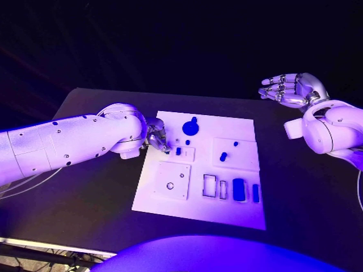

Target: Assemble the parts on the task board

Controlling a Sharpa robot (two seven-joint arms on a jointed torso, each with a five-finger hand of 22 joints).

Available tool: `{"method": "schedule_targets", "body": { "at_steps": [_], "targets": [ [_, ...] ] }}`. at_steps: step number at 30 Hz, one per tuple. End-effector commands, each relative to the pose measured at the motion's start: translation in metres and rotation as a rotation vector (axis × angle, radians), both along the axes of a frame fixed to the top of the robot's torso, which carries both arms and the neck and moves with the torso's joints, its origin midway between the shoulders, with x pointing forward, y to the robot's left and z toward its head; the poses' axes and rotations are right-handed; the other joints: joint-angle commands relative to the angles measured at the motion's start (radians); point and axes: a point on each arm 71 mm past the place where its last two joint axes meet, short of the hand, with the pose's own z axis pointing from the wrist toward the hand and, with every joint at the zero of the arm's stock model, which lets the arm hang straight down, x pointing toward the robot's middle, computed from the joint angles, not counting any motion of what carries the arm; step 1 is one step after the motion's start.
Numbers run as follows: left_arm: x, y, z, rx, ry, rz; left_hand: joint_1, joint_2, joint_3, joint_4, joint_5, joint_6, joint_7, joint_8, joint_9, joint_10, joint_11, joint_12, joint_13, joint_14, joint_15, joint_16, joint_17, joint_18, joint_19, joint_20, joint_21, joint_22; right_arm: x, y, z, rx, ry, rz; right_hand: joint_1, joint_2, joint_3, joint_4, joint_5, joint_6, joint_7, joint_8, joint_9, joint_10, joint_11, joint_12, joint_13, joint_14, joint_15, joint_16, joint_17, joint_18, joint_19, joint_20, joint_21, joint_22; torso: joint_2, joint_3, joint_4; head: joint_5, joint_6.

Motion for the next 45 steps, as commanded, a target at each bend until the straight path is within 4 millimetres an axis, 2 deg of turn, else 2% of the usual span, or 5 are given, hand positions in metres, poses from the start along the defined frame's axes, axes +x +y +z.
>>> {"method": "schedule_targets", "body": {
  "at_steps": [1,13,21,34,45],
  "targets": [
    [-0.0037,-0.004,-0.0051,-0.004,0.049,-0.016,-0.024,-0.004,0.129,-0.12,0.001,0.018,-0.017,0.007,0.019,0.007,-0.001,0.003,0.001,0.093,-0.008,-0.003,0.225,-0.005,0.004,-0.001,0.003,0.002,-0.0003,0.0018,0.0001,-0.004,-0.005,0.022,-0.006,0.005,0.0,-0.007,0.0,0.005,0.067,-0.006,-0.002,0.0,0.004,-0.007,-0.001,-0.004,0.002,-0.006,-0.003,0.006,0.004,-0.002,0.0,-0.002,0.0,0.0002,-0.0001,-0.001,0.0],
    [-0.0022,-0.0049,-0.0063,-0.011,0.052,-0.005,-0.109,-0.007,0.068,-0.059,-0.005,0.03,-0.029,0.014,0.025,0.01,-0.009,0.006,0.005,0.093,-0.016,-0.003,0.225,-0.006,0.006,-0.008,0.002,0.004,-0.0003,0.0015,-0.0002,-0.005,-0.003,0.021,-0.006,0.005,0.0,-0.007,0.0,0.005,0.067,-0.006,-0.002,0.0,0.004,-0.007,-0.001,-0.004,0.002,-0.006,-0.003,0.006,0.004,-0.002,0.0,-0.002,0.0,-0.0006,0.0002,-0.004,0.0],
    [-0.0011,-0.0042,-0.0068,-0.015,0.054,0.005,-0.18,-0.008,-0.024,0.006,-0.004,0.042,-0.028,0.007,0.022,0.007,-0.009,0.006,0.006,0.093,-0.017,-0.004,0.224,-0.006,0.008,-0.01,0.001,0.005,-0.0005,0.0016,-0.0004,-0.005,-0.003,0.021,-0.008,0.006,0.0,-0.006,-0.001,0.005,0.067,-0.006,-0.002,0.0,0.004,-0.007,-0.001,-0.004,0.003,-0.007,-0.004,0.005,0.004,-0.001,0.0,-0.003,0.0,-0.0012,0.0005,-0.004,-0.001],
    [0.0002,-0.0032,-0.0078,-0.011,0.059,0.013,-0.241,-0.006,-0.114,0.008,-0.002,0.048,-0.027,-0.006,0.015,0.003,-0.008,0.004,0.004,0.092,-0.016,-0.005,0.221,-0.006,0.008,-0.01,-0.002,0.003,-0.0009,0.0022,-0.0005,-0.003,-0.003,0.025,-0.024,-0.002,-0.012,-0.002,-0.002,0.004,0.068,-0.007,-0.004,-0.002,0.006,-0.008,-0.001,-0.005,0.004,-0.01,-0.01,0.004,0.003,-0.001,0.0,-0.008,0.0,-0.0009,0.0004,-0.006,-0.002],
    [0.0024,0.0017,-0.0083,0.0,0.053,0.028,-0.25,-0.006,-0.129,0.009,-0.002,0.048,-0.027,-0.008,0.014,0.002,-0.007,0.003,0.002,0.092,-0.016,-0.006,0.22,-0.005,0.007,-0.01,-0.003,0.001,-0.0012,0.0017,-0.0006,-0.003,-0.001,0.024,-0.027,-0.004,-0.016,-0.001,-0.003,0.004,0.068,-0.007,-0.005,-0.002,0.006,-0.008,-0.001,-0.005,0.004,-0.011,-0.011,0.004,0.003,-0.001,0.0,-0.009,0.0,-0.0009,-0.0006,-0.006,0.0]
  ]
}}
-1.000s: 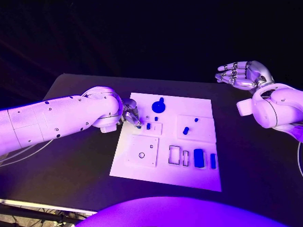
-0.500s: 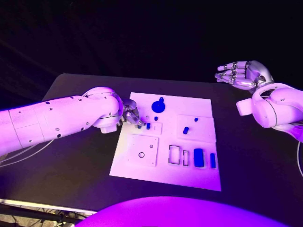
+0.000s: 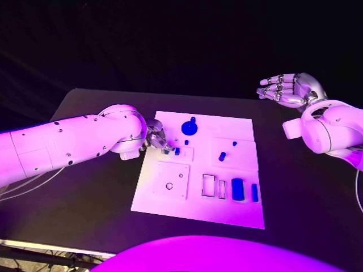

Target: Assemble the parts on the task board

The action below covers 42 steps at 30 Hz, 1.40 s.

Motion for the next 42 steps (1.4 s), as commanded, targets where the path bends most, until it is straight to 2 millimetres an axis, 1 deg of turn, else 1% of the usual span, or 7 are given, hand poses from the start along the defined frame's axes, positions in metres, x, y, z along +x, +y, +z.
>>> {"method": "schedule_targets", "body": {
  "at_steps": [1,29,32,36,37,39,42],
  "targets": [
    [-0.001,0.001,-0.002,0.009,0.015,-0.001,-0.012,0.002,-0.009,-0.001,0.0,0.001,0.003,-0.004,-0.001,-0.007,0.001,-0.001,-0.002,0.095,-0.005,-0.006,0.219,-0.005,0.0,-0.003,-0.003,-0.001,-0.001,0.002,0.0,-0.003,-0.005,0.021,-0.009,-0.001,-0.006,-0.002,-0.003,0.004,0.068,-0.003,-0.001,-0.002,0.006,-0.005,-0.001,-0.005,0.004,-0.003,-0.001,0.004,0.003,-0.001,0.0,-0.001,0.0,0.0001,-0.0003,0.0,0.002],
    [0.003,0.006,0.017,-0.073,-0.076,0.047,-0.066,-0.004,-0.102,0.0,-0.015,-0.019,0.011,-0.023,-0.008,-0.037,0.007,-0.031,-0.046,0.092,-0.002,-0.011,0.21,-0.002,-0.008,0.0,-0.012,-0.015,-0.001,0.0,0.0,-0.004,-0.005,0.016,-0.013,0.0,-0.011,-0.001,-0.002,0.0,0.07,-0.005,-0.003,-0.007,0.008,-0.007,-0.001,-0.008,0.006,-0.007,-0.005,0.003,0.002,-0.001,0.0,-0.004,0.0,-0.0001,0.0003,-0.006,0.009],
    [0.006,0.006,0.025,-0.136,-0.126,0.07,-0.049,0.002,-0.12,-0.001,-0.009,-0.05,0.022,-0.037,-0.013,-0.081,0.016,-0.073,-0.107,0.089,0.004,-0.015,0.201,0.003,-0.025,0.004,-0.027,-0.043,-0.001,0.0,0.0,-0.005,-0.005,0.015,-0.013,0.0,-0.011,-0.001,-0.002,0.0,0.07,-0.005,-0.003,-0.007,0.008,-0.007,-0.001,-0.008,0.006,-0.007,-0.005,0.003,0.002,-0.001,0.0,-0.004,0.0,0.0001,0.0002,-0.007,0.011],
    [0.01,0.002,0.036,-0.273,-0.208,0.068,-0.004,0.015,-0.148,-0.001,-0.001,-0.133,0.061,-0.056,-0.026,-0.24,0.053,-0.194,-0.281,0.039,0.037,-0.082,0.08,0.037,-0.142,0.027,-0.126,-0.211,-0.001,0.0,0.0,-0.005,-0.006,0.014,-0.013,0.001,-0.012,-0.001,-0.002,-0.001,0.071,-0.006,-0.004,-0.009,0.009,-0.007,-0.001,-0.009,0.006,-0.008,-0.006,0.003,0.002,-0.001,0.0,-0.005,-0.001,0.0007,0.0007,-0.01,0.016],
    [0.011,0.0,0.037,-0.301,-0.224,0.059,0.025,0.024,-0.151,-0.001,0.004,-0.174,0.079,-0.056,-0.032,-0.322,0.071,-0.237,-0.346,-0.003,0.054,-0.127,0.005,0.057,-0.219,0.041,-0.197,-0.318,-0.001,0.0,0.0,-0.005,-0.005,0.013,-0.013,0.001,-0.012,-0.001,-0.002,-0.001,0.071,-0.006,-0.004,-0.009,0.009,-0.007,-0.001,-0.009,0.006,-0.008,-0.006,0.003,0.002,-0.001,0.0,-0.005,-0.001,0.0007,0.001,-0.011,0.017],
    [0.012,-0.006,0.042,-0.36,-0.265,0.025,0.12,0.022,-0.133,-0.004,0.011,-0.245,0.108,-0.065,-0.047,-0.405,0.098,-0.255,-0.362,-0.049,0.079,-0.163,-0.058,0.077,-0.299,0.063,-0.275,-0.428,-0.001,-0.001,0.0,-0.005,-0.005,0.013,-0.013,0.001,-0.012,-0.001,-0.002,-0.001,0.071,-0.006,-0.004,-0.009,0.009,-0.007,-0.001,-0.009,0.006,-0.008,-0.006,0.003,0.002,-0.001,0.0,-0.005,0.0,0.0003,0.0015,-0.013,0.02],
    [0.012,-0.015,0.046,-0.406,-0.327,-0.031,0.221,0.02,-0.096,-0.027,0.016,-0.253,0.114,-0.066,-0.067,-0.465,0.105,-0.276,-0.382,-0.103,0.087,-0.2,-0.125,0.099,-0.382,0.074,-0.348,-0.533,-0.001,-0.001,0.0,-0.006,-0.004,0.011,-0.012,0.003,-0.011,-0.002,-0.001,-0.001,0.071,-0.006,-0.004,-0.009,0.009,-0.007,-0.001,-0.009,0.006,-0.008,-0.007,0.003,0.003,-0.001,0.0,-0.005,0.001,-0.0011,0.0016,-0.014,0.023]
  ]
}}
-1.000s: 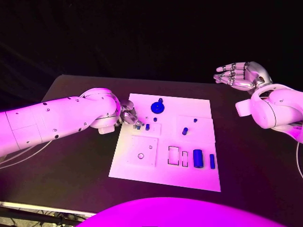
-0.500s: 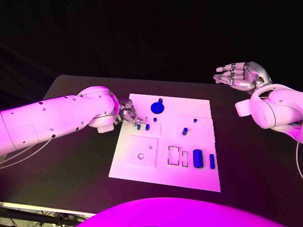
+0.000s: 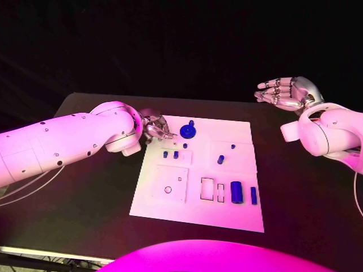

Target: Assemble the parts on the task board

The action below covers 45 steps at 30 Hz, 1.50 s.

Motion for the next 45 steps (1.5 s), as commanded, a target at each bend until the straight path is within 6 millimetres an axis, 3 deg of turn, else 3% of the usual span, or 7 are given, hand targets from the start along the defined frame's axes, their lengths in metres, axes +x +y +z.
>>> {"method": "schedule_targets", "body": {
  "at_steps": [1,2,4,6,9,20,45],
  "targets": [
    [0.002,-0.019,0.015,-0.181,-0.192,-0.105,0.126,-0.025,0.051,-0.024,-0.001,-0.006,0.008,-0.012,-0.033,-0.056,0.008,-0.025,-0.031,-0.057,0.01,-0.031,-0.06,0.02,-0.056,0.012,-0.05,-0.058,0.0,0.001,0.0,-0.005,-0.006,0.014,0.002,0.006,0.0,-0.009,0.0,-0.001,0.07,-0.005,-0.002,-0.003,0.002,-0.003,-0.001,-0.003,0.002,-0.003,-0.004,0.003,0.004,-0.001,0.001,-0.003,0.002,-0.0021,0.0009,-0.005,0.006],
    [0.002,-0.022,0.016,-0.191,-0.225,-0.126,0.171,-0.045,0.07,-0.028,-0.007,-0.012,0.013,-0.028,-0.059,-0.083,0.015,-0.056,-0.061,-0.129,0.016,-0.081,-0.146,0.02,-0.074,0.019,-0.067,-0.065,0.0,0.001,0.0,-0.005,-0.005,0.014,0.005,0.008,0.002,-0.011,0.0,0.0,0.07,-0.005,-0.002,-0.003,0.002,-0.003,-0.001,-0.003,0.002,-0.003,-0.005,0.003,0.005,-0.001,0.001,-0.004,0.002,-0.0022,0.001,-0.007,0.006],
    [0.001,-0.027,0.017,-0.208,-0.293,-0.169,0.218,-0.059,0.096,-0.028,-0.011,-0.034,0.018,-0.063,-0.099,-0.113,0.02,-0.135,-0.129,-0.195,0.023,-0.132,-0.225,0.021,-0.082,0.024,-0.082,-0.073,0.0,0.0,0.0,-0.005,-0.005,0.015,0.005,0.008,0.002,-0.011,0.0,0.0,0.07,-0.005,-0.002,-0.003,0.002,-0.003,-0.001,-0.003,0.002,-0.003,-0.005,0.003,0.005,-0.001,0.001,-0.004,0.001,-0.0015,0.0011,-0.008,0.007],
    [-0.001,-0.032,0.017,-0.204,-0.356,-0.217,0.255,-0.08,0.104,-0.025,-0.013,-0.041,0.033,-0.105,-0.16,-0.131,0.036,-0.257,-0.237,-0.319,0.036,-0.272,-0.43,0.022,-0.075,0.034,-0.087,-0.078,-0.001,0.001,0.0,-0.004,-0.002,0.018,0.007,0.009,0.003,-0.013,0.0,0.0,0.07,-0.005,-0.002,-0.003,0.002,-0.003,-0.001,-0.002,0.002,-0.003,-0.006,0.003,0.006,-0.002,0.001,-0.004,0.0,-0.0006,0.0005,-0.007,0.009],
    [-0.003,-0.039,0.013,-0.163,-0.404,-0.282,0.276,-0.089,0.068,-0.026,-0.02,-0.02,0.028,-0.128,-0.219,-0.116,0.042,-0.35,-0.34,-0.292,0.037,-0.299,-0.495,0.023,-0.062,0.036,-0.099,-0.088,-0.001,0.001,0.0,-0.004,0.001,0.02,0.007,0.009,0.003,-0.013,0.0,0.0,0.07,-0.005,-0.002,-0.003,0.002,-0.003,-0.001,-0.002,0.002,-0.003,-0.006,0.003,0.006,-0.002,0.001,-0.004,0.001,-0.0007,0.0013,-0.009,0.012],
    [-0.002,-0.051,-0.011,0.019,-0.403,-0.419,0.322,-0.083,0.014,-0.034,-0.01,0.003,-0.006,-0.15,-0.277,-0.11,0.044,-0.4,-0.414,-0.284,0.036,-0.28,-0.539,0.023,-0.063,0.038,-0.096,-0.086,-0.001,0.002,0.0,-0.002,0.003,0.026,0.008,0.01,0.004,-0.014,0.0,0.001,0.069,-0.005,-0.002,-0.002,0.002,-0.003,-0.001,-0.001,0.002,-0.003,-0.006,0.003,0.005,-0.002,0.001,-0.005,0.001,-0.0017,-0.0013,-0.008,0.015],
    [0.006,-0.059,-0.03,0.183,-0.318,-0.464,0.325,-0.089,0.012,-0.025,-0.012,0.092,-0.004,-0.16,-0.318,-0.035,0.031,-0.374,-0.439,-0.221,0.027,-0.165,-0.476,0.014,-0.028,0.031,-0.033,-0.015,-0.002,0.002,0.0,-0.001,0.003,0.028,0.009,0.011,0.005,-0.015,0.0,0.001,0.069,-0.005,-0.003,-0.002,0.001,-0.003,-0.001,0.0,0.001,-0.003,-0.007,0.003,0.006,-0.002,0.001,-0.006,0.001,-0.0004,-0.0011,-0.012,0.009]
  ]
}}
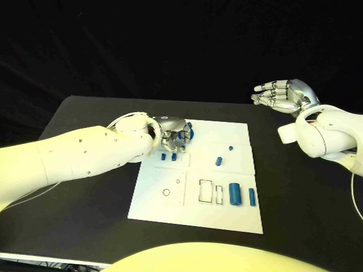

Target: Assemble the parts on the task board

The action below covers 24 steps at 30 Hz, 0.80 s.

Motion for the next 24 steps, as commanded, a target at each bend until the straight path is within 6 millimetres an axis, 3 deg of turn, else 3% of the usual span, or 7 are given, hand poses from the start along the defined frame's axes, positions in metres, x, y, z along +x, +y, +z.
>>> {"method": "schedule_targets", "body": {
  "at_steps": [1,24],
  "targets": [
    [-0.0003,-0.0007,-0.0025,0.042,0.012,-0.004,0.006,-0.003,0.0,0.002,0.0,0.01,-0.002,-0.004,-0.003,0.009,0.001,0.005,-0.001,0.015,-0.001,0.012,0.015,0.003,0.015,-0.001,0.01,0.014,-0.0007,0.0019,0.0002,-0.003,-0.005,0.022,0.004,0.006,0.001,-0.005,0.0,0.001,0.069,-0.005,-0.002,-0.001,0.0,-0.003,-0.001,0.0,0.002,-0.003,-0.002,0.003,0.006,-0.002,0.001,-0.001,0.0,0.0002,0.0006,0.0,-0.001],
    [0.0014,-0.0046,-0.0081,0.051,0.025,0.003,0.028,0.017,0.045,-0.006,0.0,0.055,-0.002,-0.008,-0.015,0.028,-0.007,0.013,-0.008,0.03,-0.007,0.051,0.034,-0.003,0.033,-0.006,0.047,0.056,-0.001,0.0032,0.0003,-0.002,-0.004,0.026,0.004,0.006,0.001,-0.005,0.0,0.001,0.069,-0.005,-0.002,-0.001,0.0,-0.003,-0.001,0.0,0.002,-0.003,-0.002,0.003,0.006,-0.002,0.001,-0.001,0.0,0.0008,0.0001,-0.003,-0.006]
  ]
}}
